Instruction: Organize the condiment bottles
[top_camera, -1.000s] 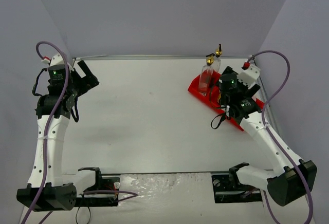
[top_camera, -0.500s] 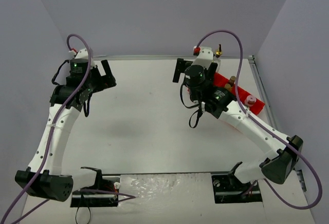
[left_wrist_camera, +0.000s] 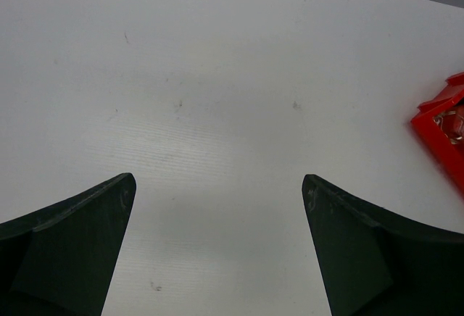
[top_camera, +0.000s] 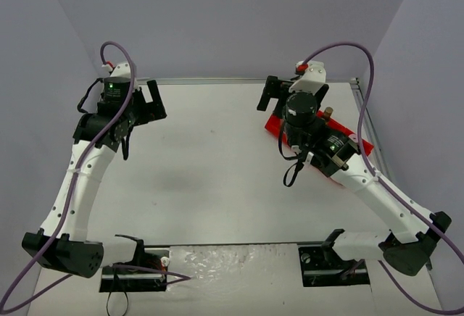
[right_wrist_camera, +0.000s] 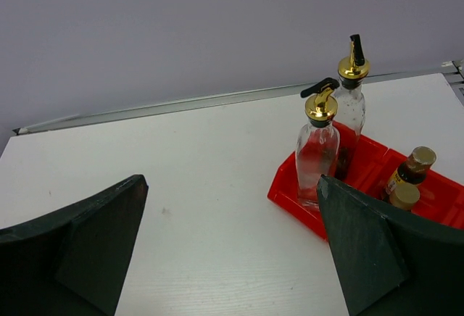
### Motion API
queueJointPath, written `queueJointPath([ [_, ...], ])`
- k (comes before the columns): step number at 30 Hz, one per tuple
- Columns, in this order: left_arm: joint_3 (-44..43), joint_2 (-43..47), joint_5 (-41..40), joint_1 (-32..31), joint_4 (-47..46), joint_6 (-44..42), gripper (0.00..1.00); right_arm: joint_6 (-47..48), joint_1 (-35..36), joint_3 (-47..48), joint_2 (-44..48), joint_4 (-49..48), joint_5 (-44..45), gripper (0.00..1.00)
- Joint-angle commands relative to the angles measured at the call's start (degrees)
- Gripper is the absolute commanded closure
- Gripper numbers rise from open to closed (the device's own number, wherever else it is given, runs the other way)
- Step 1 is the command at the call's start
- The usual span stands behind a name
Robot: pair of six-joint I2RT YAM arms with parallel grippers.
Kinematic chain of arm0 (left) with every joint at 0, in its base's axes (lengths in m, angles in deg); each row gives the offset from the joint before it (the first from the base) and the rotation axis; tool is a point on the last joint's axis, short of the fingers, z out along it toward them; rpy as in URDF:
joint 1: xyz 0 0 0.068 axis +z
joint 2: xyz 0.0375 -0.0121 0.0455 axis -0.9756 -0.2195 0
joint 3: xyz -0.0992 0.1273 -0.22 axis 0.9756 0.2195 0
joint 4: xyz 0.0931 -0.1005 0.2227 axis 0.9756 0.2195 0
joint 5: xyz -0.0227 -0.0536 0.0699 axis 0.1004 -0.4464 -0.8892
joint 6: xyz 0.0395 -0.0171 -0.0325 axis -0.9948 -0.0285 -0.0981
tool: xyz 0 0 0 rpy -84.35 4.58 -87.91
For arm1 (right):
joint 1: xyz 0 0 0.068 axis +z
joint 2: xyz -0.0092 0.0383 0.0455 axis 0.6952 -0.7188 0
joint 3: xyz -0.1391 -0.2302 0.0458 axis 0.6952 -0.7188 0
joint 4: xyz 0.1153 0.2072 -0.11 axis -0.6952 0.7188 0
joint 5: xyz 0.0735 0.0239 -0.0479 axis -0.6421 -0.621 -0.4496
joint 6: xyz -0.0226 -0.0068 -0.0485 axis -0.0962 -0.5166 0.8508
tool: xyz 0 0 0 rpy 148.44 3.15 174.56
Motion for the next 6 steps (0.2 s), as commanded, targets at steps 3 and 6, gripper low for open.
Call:
queueJointPath([
  [3, -3.69, 0.55, -1.63, -0.64, -1.34, -0.7, 0.03, 0.9, -0.04, -0.47, 0.6, -3.48, 1.11, 0.0],
  [6, -3.98, 0.62, -1.92, -0.64, -0.77, -0.99, 0.03, 0.97, 0.03, -0.47, 0.89, -3.41, 0.55, 0.0],
])
